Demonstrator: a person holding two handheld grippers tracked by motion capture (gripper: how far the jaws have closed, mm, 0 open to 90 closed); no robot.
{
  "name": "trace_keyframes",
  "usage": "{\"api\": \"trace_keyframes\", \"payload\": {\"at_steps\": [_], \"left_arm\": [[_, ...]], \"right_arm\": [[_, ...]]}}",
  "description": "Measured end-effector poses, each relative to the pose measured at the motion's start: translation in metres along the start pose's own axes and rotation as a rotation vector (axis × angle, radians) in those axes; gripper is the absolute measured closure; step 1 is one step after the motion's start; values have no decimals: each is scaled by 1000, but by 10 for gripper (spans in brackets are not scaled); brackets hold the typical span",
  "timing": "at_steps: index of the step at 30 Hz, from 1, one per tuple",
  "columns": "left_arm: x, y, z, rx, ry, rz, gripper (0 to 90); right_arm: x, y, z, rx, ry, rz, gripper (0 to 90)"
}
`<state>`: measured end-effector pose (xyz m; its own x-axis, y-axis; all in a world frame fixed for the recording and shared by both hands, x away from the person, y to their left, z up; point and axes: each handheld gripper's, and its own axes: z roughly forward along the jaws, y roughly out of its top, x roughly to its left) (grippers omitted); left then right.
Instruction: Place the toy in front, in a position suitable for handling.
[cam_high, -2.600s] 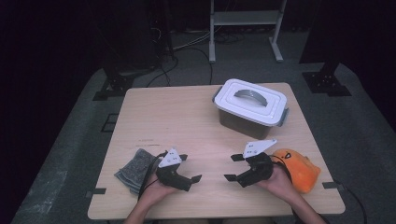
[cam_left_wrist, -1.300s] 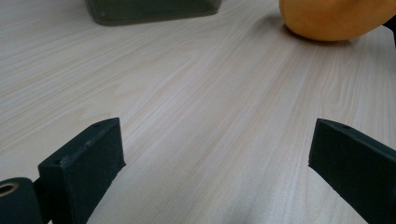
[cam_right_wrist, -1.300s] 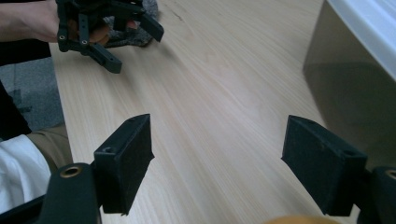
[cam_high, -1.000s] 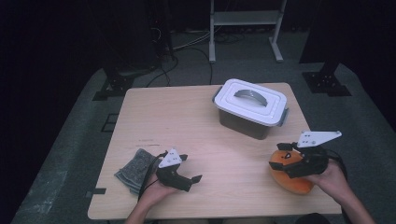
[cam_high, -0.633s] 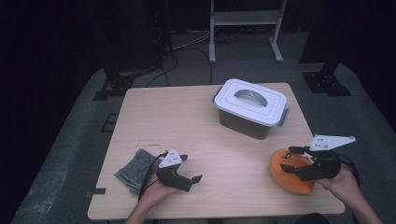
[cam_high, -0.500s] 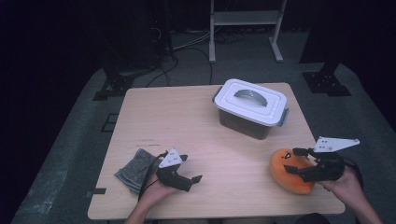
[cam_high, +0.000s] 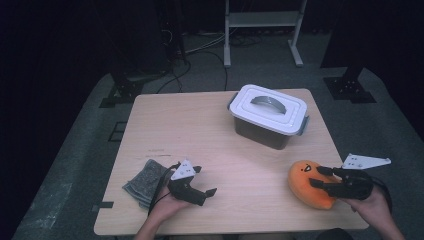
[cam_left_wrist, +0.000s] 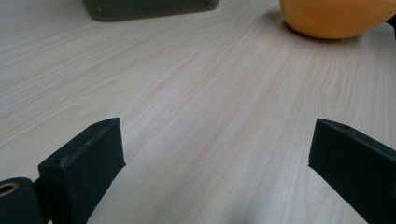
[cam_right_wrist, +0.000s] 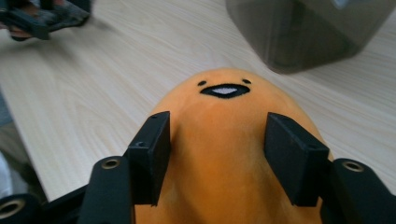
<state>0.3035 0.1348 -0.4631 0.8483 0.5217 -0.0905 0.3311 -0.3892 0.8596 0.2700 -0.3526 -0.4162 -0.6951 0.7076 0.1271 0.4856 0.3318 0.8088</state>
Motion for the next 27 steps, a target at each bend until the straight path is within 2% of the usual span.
{"api": "trace_keyframes", "payload": {"at_steps": [5, 8, 11, 12, 15, 18, 27], "left_arm": [[-1, 0, 0, 5, -2, 6, 25], [-1, 0, 1, 6, -3, 6, 24], [-1, 0, 1, 6, -3, 6, 25], [0, 0, 1, 6, -4, 5, 25], [-1, 0, 1, 7, -4, 6, 25], [-1, 0, 1, 8, -5, 7, 25], [-1, 0, 2, 6, -8, 6, 24]], "right_arm": [[4, -4, 4, -6, -21, -12, 450], [8, -6, 8, 5, -1, -3, 484], [10, -7, 9, 7, -8, -3, 489], [13, -7, 10, 11, -27, -24, 492], [16, -7, 12, 12, -42, -41, 499], [20, -6, 13, 40, -61, -71, 515], [23, -7, 17, 52, -44, -81, 535]]}}
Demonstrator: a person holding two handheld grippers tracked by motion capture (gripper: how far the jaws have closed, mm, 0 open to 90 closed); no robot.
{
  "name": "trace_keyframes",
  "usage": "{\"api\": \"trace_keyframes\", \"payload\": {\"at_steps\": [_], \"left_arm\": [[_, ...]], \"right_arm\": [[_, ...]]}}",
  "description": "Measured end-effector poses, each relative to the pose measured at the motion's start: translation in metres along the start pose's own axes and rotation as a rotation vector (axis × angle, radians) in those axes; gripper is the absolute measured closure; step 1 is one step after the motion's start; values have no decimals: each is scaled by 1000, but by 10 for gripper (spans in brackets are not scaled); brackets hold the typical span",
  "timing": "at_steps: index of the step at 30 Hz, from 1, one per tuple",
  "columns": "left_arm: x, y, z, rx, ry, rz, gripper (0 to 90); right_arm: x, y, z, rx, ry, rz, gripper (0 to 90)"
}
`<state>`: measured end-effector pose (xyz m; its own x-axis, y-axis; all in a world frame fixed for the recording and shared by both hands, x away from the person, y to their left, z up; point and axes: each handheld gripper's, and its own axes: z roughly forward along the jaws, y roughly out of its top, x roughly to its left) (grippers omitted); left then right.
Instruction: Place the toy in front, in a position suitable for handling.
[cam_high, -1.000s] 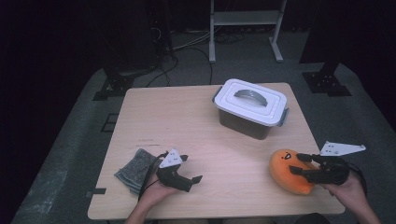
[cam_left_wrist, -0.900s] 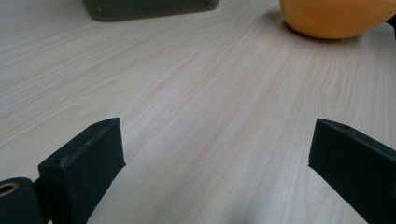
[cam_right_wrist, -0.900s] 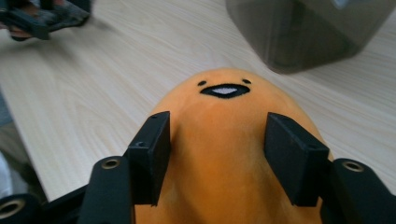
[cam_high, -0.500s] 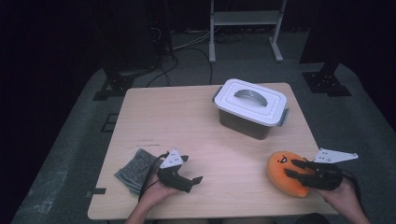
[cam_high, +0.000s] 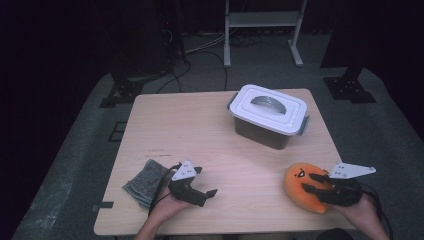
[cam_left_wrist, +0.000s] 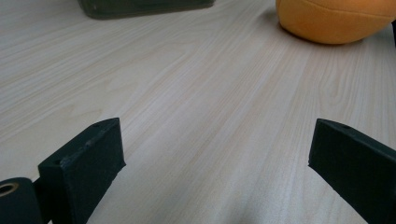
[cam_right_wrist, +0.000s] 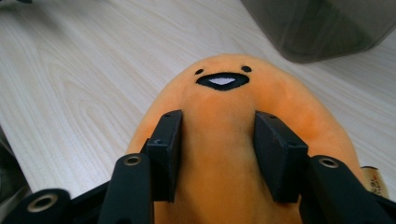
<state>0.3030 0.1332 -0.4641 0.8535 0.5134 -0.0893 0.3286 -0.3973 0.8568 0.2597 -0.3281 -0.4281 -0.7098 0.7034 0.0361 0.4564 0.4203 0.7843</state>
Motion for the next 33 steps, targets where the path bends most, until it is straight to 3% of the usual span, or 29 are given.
{"api": "trace_keyframes", "payload": {"at_steps": [8, 15, 23, 33], "left_arm": [[1, -1, 0, 0, 2, -1, 24], [1, 0, 0, 2, 4, -2, 25], [3, 0, -2, -3, 7, -7, 25], [3, 0, -2, -5, 10, -11, 25]], "right_arm": [[-3, -1, -2, -10, 26, 26, 674], [-6, 4, -6, 1, 43, 36, 743], [-20, 8, -14, -3, 86, 82, 765], [-26, 15, -21, -28, 135, 121, 766]]}}
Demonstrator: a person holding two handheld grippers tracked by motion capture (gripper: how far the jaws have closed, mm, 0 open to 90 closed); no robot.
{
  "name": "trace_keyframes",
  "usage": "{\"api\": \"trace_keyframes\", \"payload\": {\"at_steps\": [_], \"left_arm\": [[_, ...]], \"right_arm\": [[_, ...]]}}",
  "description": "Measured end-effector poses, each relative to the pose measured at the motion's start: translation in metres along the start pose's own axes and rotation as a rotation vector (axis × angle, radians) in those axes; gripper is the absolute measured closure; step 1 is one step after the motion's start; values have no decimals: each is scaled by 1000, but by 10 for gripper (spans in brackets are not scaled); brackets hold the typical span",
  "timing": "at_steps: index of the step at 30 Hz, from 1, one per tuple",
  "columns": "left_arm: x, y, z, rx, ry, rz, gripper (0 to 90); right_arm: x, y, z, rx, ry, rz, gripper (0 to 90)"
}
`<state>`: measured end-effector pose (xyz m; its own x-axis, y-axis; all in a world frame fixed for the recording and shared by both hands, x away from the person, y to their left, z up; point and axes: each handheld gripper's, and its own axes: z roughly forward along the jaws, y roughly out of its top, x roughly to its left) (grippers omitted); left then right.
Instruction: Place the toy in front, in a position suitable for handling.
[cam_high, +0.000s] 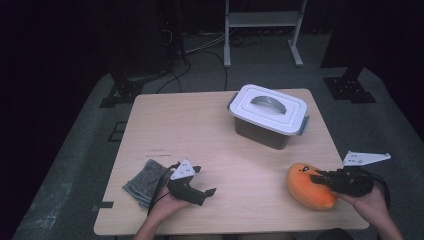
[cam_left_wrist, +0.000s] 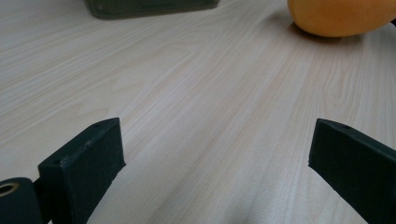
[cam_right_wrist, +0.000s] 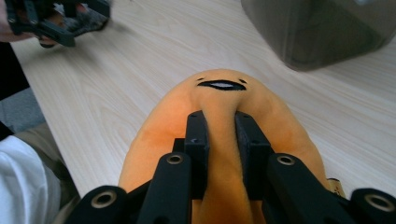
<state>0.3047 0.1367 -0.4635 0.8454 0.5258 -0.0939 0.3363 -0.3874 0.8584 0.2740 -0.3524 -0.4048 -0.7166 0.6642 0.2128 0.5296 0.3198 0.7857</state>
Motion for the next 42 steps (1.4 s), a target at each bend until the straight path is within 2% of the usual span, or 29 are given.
{"api": "trace_keyframes", "payload": {"at_steps": [7, 10, 11, 12, 14, 16, 17, 19, 20, 22, 27, 29, 32, 38, 42], "left_arm": [[1, 0, -1, -1, 4, 1, 25], [2, 0, -2, -4, 5, 0, 25], [2, 0, -2, -4, 5, 0, 24], [2, 0, -3, -2, 7, 1, 25], [2, 0, -3, -5, 8, 1, 24], [3, 0, -4, -8, 11, -3, 25], [3, 0, -4, -8, 11, -3, 25], [4, 0, -5, -10, 14, -1, 24], [4, 0, -5, -10, 14, -1, 25], [4, 0, -6, -15, 17, -5, 24], [6, 0, -8, -17, 22, -9, 25], [7, 0, -9, -16, 23, -9, 25], [8, 0, -9, -18, 24, -11, 25], [11, 0, -14, -30, 34, -20, 25], [13, -1, -16, -35, 40, -25, 25]], "right_arm": [[9, 16, -5, -43, 42, -19, 767], [19, 33, -10, -66, 64, -55, 767], [19, 33, -10, -66, 64, -55, 767], [24, 42, -12, -81, 79, -76, 767], [27, 47, -13, -84, 87, -85, 767], [37, 63, -13, -93, 111, -124, 768], [37, 63, -13, -93, 111, -124, 768], [47, 77, -10, -92, 139, -159, 767], [47, 77, -10, -92, 139, -159, 767], [57, 91, -5, -93, 170, -188, 767], [68, 104, 3, -92, 205, -221, 767], [76, 113, 12, -81, 231, -250, 767], [81, 117, 18, -72, 247, -260, 767], [95, 128, 39, -54, 311, -295, 767], [100, 130, 47, -38, 326, -307, 767]]}}
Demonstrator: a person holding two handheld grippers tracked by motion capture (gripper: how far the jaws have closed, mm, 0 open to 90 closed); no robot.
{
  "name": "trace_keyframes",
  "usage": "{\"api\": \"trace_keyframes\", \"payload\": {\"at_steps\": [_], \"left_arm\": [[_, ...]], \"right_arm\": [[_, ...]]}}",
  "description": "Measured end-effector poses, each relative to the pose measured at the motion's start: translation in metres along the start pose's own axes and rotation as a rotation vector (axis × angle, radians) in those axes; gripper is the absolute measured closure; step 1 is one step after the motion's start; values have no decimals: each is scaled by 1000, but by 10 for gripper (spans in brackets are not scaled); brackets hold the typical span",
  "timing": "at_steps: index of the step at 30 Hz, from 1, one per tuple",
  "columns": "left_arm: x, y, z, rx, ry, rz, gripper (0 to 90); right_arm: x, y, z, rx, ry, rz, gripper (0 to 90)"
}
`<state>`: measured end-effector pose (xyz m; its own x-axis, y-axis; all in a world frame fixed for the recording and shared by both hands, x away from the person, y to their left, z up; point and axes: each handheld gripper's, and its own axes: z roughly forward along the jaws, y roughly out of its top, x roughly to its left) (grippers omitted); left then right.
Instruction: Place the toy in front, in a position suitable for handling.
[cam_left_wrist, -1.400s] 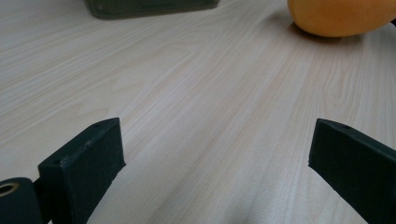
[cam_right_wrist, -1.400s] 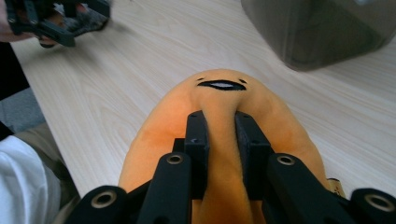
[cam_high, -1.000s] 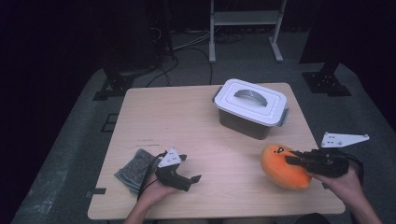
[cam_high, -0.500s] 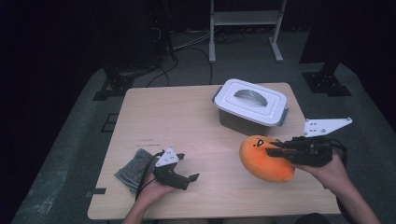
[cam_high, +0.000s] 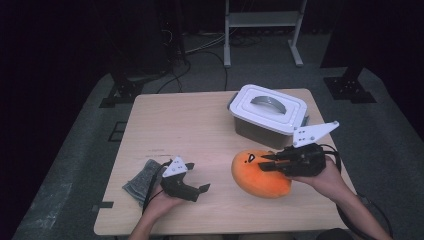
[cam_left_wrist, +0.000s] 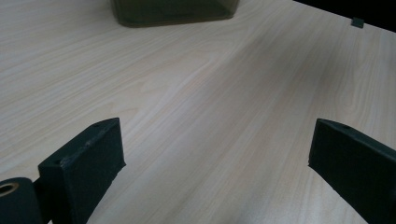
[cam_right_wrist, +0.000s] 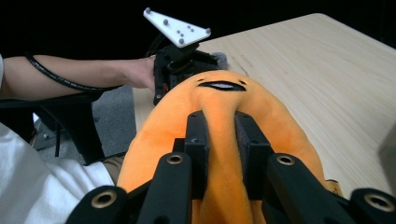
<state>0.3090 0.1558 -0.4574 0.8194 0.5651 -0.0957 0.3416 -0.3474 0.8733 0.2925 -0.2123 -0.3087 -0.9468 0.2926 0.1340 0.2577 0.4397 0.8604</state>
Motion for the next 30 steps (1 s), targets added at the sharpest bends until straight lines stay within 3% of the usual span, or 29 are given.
{"api": "trace_keyframes", "payload": {"at_steps": [17, 30], "left_arm": [[15, 0, -18, -28, 45, -26, 25], [26, -1, -30, -52, 70, -54, 25]], "right_arm": [[-8, -5, 50, 47, 78, -14, 765], [-20, -19, 101, 112, 91, -35, 759]]}}
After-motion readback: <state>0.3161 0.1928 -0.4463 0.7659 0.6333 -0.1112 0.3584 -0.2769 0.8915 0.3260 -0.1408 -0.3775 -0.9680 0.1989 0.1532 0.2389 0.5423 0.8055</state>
